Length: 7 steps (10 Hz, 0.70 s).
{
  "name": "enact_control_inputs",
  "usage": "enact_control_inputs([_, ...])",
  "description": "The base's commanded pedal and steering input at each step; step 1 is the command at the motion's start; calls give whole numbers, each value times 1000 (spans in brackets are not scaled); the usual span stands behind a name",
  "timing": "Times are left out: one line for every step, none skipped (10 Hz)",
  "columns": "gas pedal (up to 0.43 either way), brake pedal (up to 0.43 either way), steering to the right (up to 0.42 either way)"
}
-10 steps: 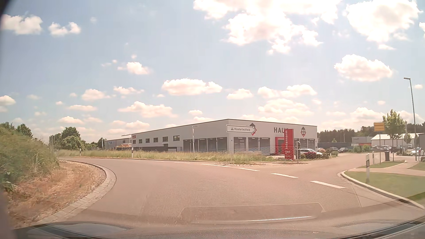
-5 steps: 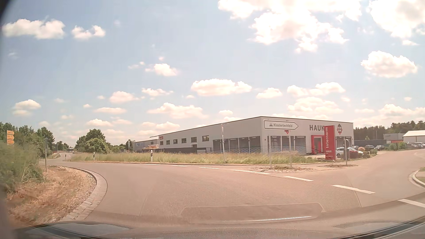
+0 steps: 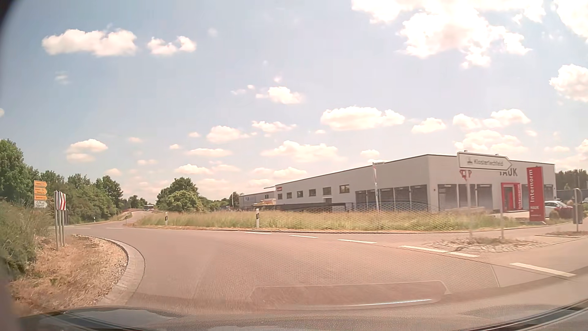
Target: Follow the waypoints while adhering to traffic rules and regulations
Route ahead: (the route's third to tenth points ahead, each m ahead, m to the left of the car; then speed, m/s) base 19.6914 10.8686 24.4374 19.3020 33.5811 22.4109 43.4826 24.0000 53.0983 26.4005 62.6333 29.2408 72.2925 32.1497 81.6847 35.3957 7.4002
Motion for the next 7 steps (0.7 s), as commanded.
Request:
enact_control_inputs([150, 12, -226])
enact_control_inputs([177, 12, -235])
enact_control_inputs([189, 6, -236])
enact_control_inputs([189, 6, -236])
enact_control_inputs([189, 12, -235])
enact_control_inputs([197, 12, -233])
enact_control_inputs([240, 12, -229])
